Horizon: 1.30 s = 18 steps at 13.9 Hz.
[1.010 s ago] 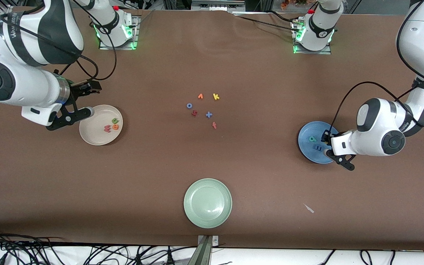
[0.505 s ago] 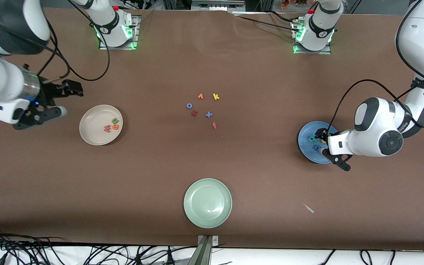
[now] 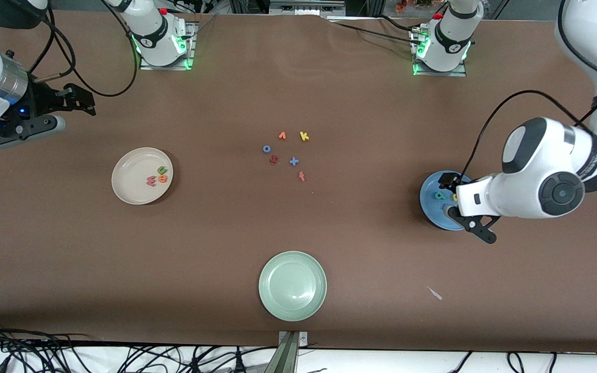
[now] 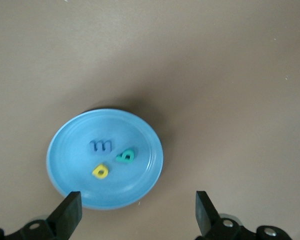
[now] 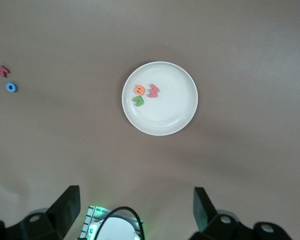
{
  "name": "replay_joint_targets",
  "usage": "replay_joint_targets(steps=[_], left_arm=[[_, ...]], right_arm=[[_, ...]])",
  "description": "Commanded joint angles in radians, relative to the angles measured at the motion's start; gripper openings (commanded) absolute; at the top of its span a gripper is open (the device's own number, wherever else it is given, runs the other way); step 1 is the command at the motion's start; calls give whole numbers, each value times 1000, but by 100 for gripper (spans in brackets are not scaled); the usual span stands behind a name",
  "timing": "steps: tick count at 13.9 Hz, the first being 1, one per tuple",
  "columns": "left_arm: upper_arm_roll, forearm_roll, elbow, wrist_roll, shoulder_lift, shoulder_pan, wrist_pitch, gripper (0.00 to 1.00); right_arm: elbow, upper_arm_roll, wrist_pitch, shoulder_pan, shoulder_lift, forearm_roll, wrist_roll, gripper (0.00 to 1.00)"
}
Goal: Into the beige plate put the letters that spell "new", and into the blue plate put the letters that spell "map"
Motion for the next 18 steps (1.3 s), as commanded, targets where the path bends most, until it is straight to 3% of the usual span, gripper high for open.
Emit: replay_joint_targets(steps=[1,3,5,9,11,14,18], left_arm=[[10,78,47,-10,-91,-41,-90,100],[46,75,35,-16,-200,-102,-92,100],[144,37,38,-44,-254,-149,-60,100],[455,-207,-20,-56,-364,-302,53,100],[479,-236,-90,-101,-435,-311,51,100],[525,-232,-257,-358,-559,-366,51,100],[543,-238,-321,-403,-621,-394,53,100]], right_arm=[[-15,-16,-24,-24,-30,-16,8,100],[11,-33,-33,-21,-30,-7,13,100],[15,-36,-33,-21,-30,73,92,100],[25,-38,-35,-25,-32,58,161,100],[21,-42,-22,-28,-41,56,213,100],[21,-41,-22,-27,-42,53,238,100],[21,-41,-6,-29,-42,32,241,100]])
